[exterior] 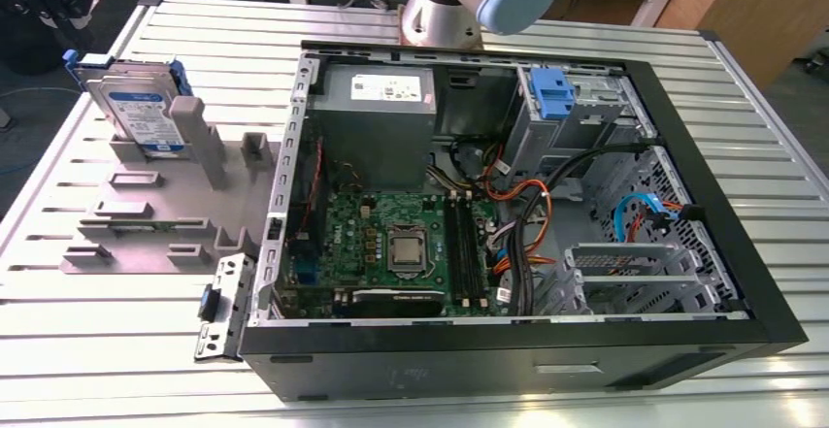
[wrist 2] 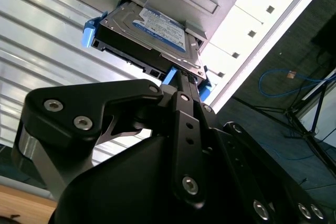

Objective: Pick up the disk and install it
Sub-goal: 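Pick up the disk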

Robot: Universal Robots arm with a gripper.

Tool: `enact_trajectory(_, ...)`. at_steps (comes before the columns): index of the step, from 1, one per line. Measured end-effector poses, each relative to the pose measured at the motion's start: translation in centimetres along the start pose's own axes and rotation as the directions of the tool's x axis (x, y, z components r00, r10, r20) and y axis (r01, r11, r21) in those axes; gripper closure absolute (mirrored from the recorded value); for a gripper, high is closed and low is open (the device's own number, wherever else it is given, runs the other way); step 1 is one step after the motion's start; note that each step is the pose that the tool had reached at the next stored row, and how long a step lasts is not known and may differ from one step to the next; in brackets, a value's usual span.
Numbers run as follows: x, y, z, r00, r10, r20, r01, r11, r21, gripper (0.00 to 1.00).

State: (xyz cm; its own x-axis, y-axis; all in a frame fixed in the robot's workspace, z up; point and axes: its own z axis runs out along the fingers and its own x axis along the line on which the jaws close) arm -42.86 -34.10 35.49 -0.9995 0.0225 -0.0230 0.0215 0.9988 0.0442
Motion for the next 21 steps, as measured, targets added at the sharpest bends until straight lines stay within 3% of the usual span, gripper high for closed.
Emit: enact_trajectory(21,0.00,0.00,0.00,0.9995,-0.032,-0.0015,0.032,0.9995,-0.0008,0.89)
